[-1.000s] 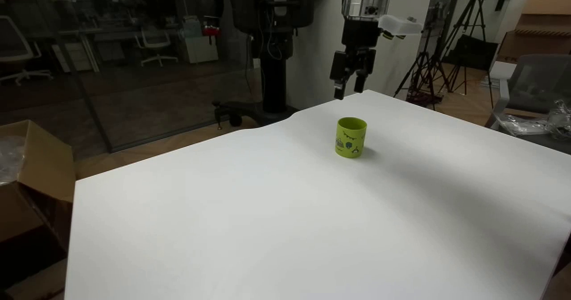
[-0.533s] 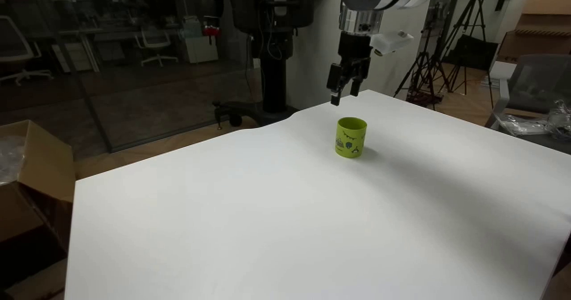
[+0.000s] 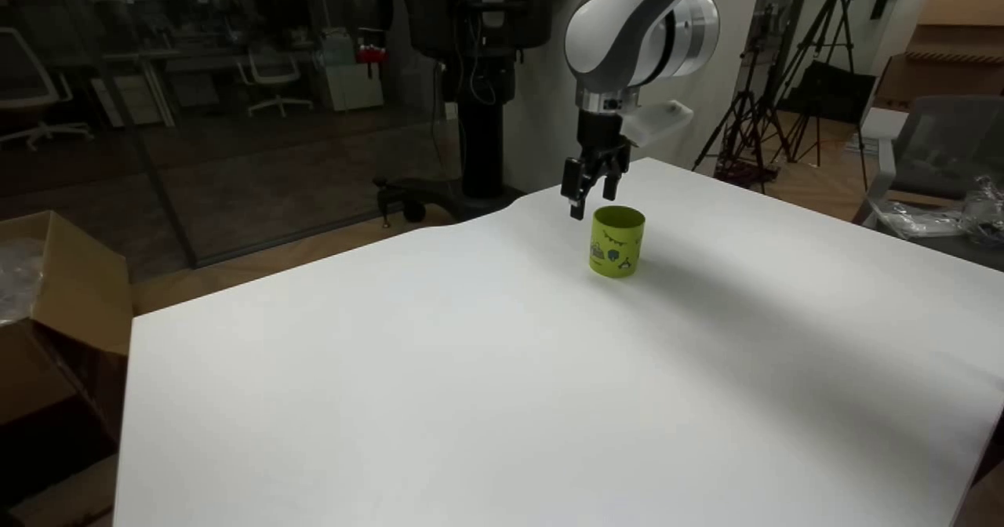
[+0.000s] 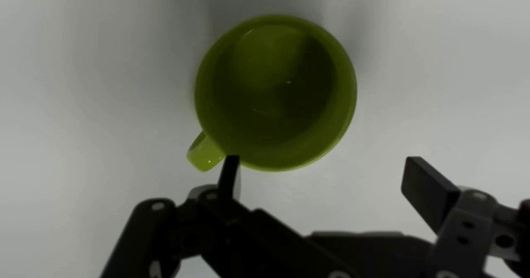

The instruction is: Move the mug from right to left

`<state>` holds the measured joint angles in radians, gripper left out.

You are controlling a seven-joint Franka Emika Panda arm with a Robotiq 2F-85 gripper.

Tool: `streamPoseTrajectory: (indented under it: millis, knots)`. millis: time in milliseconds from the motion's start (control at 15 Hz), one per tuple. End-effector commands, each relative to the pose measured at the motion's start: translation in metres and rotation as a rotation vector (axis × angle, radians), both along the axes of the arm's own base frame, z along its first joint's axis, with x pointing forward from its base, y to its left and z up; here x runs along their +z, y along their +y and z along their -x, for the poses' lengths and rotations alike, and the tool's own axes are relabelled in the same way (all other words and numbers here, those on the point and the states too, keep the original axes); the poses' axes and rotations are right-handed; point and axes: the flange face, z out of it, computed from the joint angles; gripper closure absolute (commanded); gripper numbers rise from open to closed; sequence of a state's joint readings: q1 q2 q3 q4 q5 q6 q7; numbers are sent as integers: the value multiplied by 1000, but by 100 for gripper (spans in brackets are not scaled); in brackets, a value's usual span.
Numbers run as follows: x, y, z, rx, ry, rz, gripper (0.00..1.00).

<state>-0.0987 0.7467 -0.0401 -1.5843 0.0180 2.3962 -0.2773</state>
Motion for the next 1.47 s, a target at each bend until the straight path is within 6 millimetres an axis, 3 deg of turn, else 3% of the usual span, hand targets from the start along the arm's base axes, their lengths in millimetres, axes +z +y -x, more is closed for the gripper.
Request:
streamPoseTrajectory:
  millis: [0, 267, 600, 1200, 1267, 1400]
  knots:
    - [-2, 6, -13, -31, 27, -14, 0]
    - [7, 14, 1, -92, 46, -44, 0]
    - [11, 9, 6, -197, 82, -73, 0]
    - [-11, 5, 17, -261, 151, -109, 0]
    - [-13, 2, 16, -259, 144, -104, 25]
    - [-14, -3, 15, -261, 141, -101, 33]
